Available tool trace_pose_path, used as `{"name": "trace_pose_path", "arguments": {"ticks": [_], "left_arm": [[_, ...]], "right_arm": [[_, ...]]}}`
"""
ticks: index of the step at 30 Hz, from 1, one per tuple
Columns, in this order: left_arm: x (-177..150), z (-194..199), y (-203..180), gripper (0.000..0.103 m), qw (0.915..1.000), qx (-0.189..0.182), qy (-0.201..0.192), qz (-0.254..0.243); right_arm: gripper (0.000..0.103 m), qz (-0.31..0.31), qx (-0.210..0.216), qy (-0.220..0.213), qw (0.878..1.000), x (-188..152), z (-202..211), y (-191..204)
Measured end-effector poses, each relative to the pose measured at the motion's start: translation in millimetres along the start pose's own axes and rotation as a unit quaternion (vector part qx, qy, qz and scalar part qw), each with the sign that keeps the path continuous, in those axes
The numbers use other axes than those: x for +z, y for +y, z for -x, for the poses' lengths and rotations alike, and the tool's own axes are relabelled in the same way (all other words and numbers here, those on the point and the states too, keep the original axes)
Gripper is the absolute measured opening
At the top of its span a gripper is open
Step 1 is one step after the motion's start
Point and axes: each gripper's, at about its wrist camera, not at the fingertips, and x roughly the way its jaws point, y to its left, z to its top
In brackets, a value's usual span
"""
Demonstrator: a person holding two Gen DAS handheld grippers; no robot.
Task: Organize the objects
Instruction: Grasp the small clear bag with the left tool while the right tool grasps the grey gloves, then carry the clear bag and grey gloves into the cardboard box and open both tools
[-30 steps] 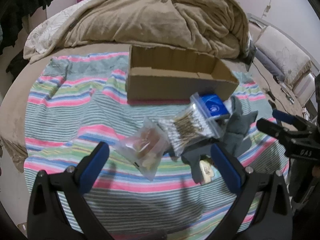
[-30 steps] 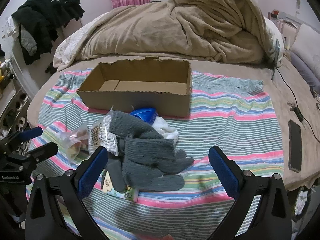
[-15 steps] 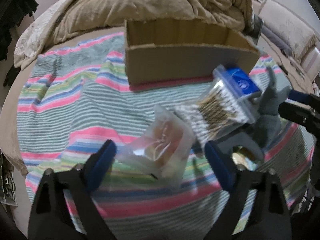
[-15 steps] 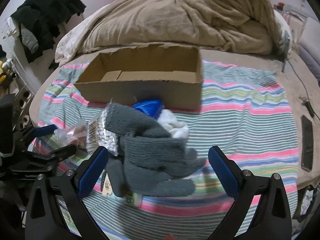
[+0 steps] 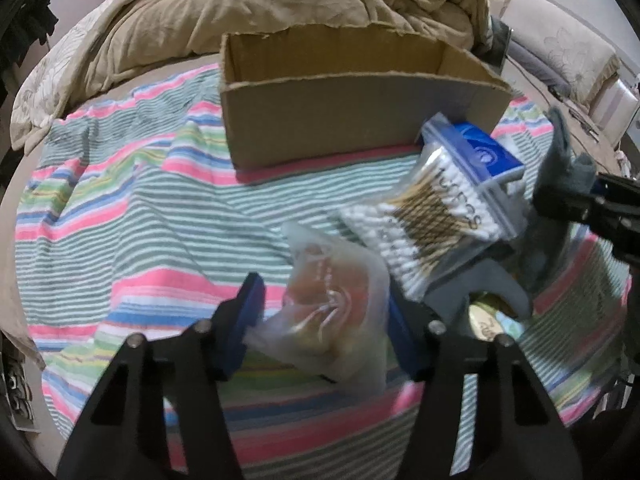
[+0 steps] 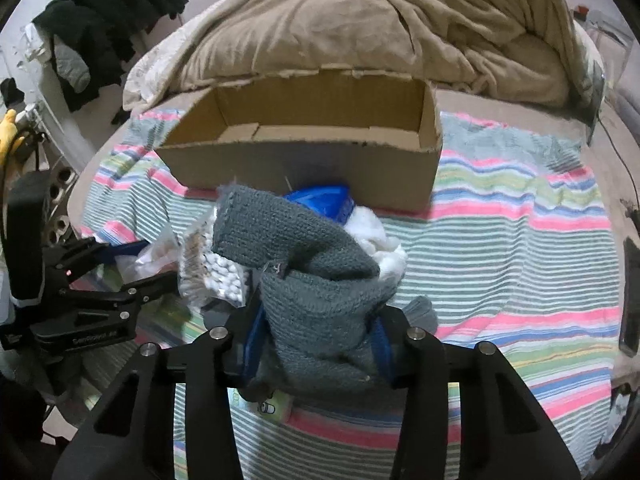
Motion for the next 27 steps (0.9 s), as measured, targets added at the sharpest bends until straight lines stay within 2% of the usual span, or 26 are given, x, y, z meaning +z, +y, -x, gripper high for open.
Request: {"name": "trace_pose_path", "arguments": {"ticks": [5, 12, 18, 27], "left_arm": [[-0.4, 14.2, 3.6, 0.056, 0.9996, -0.013, -0.012, 0.02], [9.0, 50.4, 8.8, 0.055, 0.9974, -0.033, -0.047, 0.045], [29.0, 77.8, 3.4, 0.055, 0.9943, -0.045, -0.088, 0.039], [65.7, 87.3, -3.6, 0.055, 0.9904, -0.058, -0.121, 0.033]], "right_arm": [[0.047, -0.003, 0.001, -0.022, 1.0, 5.6, 18.8, -1.6], [0.047, 0.002, 0.004, -0.047, 0.999, 15.1, 39.8, -1.6], [0.047, 0.01, 0.007, -0.071, 0.997, 32.2, 51.9, -5.1], [0.047, 0.028, 0.007, -0.096, 0.995, 65.6, 55.7, -16.3]]}}
